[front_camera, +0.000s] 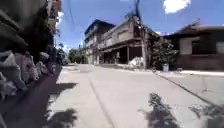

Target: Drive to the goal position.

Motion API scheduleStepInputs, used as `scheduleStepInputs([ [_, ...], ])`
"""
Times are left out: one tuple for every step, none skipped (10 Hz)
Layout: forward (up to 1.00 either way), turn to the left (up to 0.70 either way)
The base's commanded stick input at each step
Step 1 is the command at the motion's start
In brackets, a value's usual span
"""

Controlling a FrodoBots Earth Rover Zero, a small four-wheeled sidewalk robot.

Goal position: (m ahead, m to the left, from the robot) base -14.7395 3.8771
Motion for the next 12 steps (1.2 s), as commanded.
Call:
scheduleStepInputs([
  [1.0,-0.4],
  [1.0,-0.4],
  [1.0,-0.4],
  [1.0,-0.4],
  [1.0,-0.4],
  [1.0,-0.4],
  [1.0,-0.4],
  [0.99,-0.4],
  [0.97,-0.39],
  [0.97,-0.39],
  [0.97,-0.39],
  [0.97,-0.39],
])
